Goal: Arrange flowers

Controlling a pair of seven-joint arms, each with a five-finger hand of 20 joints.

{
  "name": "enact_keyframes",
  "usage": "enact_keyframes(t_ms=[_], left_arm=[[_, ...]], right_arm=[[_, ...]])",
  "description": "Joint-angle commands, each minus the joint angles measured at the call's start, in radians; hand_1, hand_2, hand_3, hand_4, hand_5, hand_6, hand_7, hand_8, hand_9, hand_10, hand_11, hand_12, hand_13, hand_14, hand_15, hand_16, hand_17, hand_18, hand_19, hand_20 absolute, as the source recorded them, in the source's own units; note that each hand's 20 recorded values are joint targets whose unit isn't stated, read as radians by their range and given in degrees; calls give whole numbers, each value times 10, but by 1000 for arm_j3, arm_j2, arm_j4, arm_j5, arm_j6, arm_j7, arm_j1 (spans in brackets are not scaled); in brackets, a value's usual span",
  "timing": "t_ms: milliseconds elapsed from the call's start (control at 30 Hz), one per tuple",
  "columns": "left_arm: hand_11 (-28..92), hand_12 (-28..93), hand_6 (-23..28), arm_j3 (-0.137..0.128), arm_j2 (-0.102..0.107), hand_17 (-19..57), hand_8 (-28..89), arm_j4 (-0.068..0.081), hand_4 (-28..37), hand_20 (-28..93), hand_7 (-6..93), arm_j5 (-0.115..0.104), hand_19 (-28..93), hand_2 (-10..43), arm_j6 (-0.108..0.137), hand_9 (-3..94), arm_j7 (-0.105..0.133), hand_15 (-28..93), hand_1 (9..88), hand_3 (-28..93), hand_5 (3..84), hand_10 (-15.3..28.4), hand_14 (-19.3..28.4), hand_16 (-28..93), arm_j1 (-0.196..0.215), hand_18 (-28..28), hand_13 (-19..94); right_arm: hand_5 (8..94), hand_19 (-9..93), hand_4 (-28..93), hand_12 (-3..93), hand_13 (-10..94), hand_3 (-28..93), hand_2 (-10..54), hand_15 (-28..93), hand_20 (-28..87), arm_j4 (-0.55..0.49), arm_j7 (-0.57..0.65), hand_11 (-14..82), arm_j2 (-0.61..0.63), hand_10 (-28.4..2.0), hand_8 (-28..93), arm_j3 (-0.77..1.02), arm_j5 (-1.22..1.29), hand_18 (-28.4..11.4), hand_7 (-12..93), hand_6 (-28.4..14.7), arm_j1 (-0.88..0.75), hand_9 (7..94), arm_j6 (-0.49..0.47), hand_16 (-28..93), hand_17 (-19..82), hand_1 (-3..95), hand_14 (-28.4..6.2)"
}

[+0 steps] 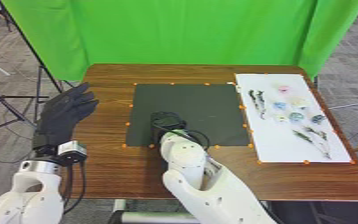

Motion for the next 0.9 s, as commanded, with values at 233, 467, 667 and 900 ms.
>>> enact_keyframes(t_ms=[233, 467, 667, 900], left_arm=[[314, 72, 107, 14, -15, -90, -90, 10, -182, -31, 116, 13, 624, 60, -17, 349, -20, 606, 250, 813, 409, 207, 276, -161, -24, 237, 223], [314, 72, 107, 14, -19, -89, -90, 8, -181, -31, 116, 15, 625, 60, -13, 349, -20, 606, 251, 814, 409, 206, 275, -161, -22, 238, 223], [314, 72, 107, 8, -24, -89, -91, 6, -179, -31, 116, 20, 625, 60, -19, 349, -26, 605, 250, 815, 410, 206, 275, -161, -17, 237, 223], [314, 71, 107, -29, -25, -90, -91, -11, -179, -32, 115, 21, 625, 61, -11, 349, -28, 605, 252, 814, 410, 206, 275, -161, 20, 238, 222]], right_arm=[[848, 932, -206, 287, 856, 739, -95, 755, 358, 5, 36, 523, -35, -128, 243, 22, 21, -231, 301, -32, -25, 864, -5, 286, 563, 472, -57], [844, 932, -217, 286, 854, 750, -72, 748, 339, -4, 16, 522, -57, -133, 122, 42, 27, -235, 313, -41, -41, 858, -10, 284, 559, 386, -56], [852, 932, -214, 280, 860, 740, -50, 744, 335, -1, 30, 520, -29, -135, -61, 6, -29, -238, 347, -42, -18, 864, 29, 280, 561, 347, -56], [831, 932, -201, 287, 827, 741, -42, 746, 317, -15, 57, 518, 37, -156, -59, -61, -70, -257, 332, -59, 52, 831, -7, 288, 527, 318, -70]])
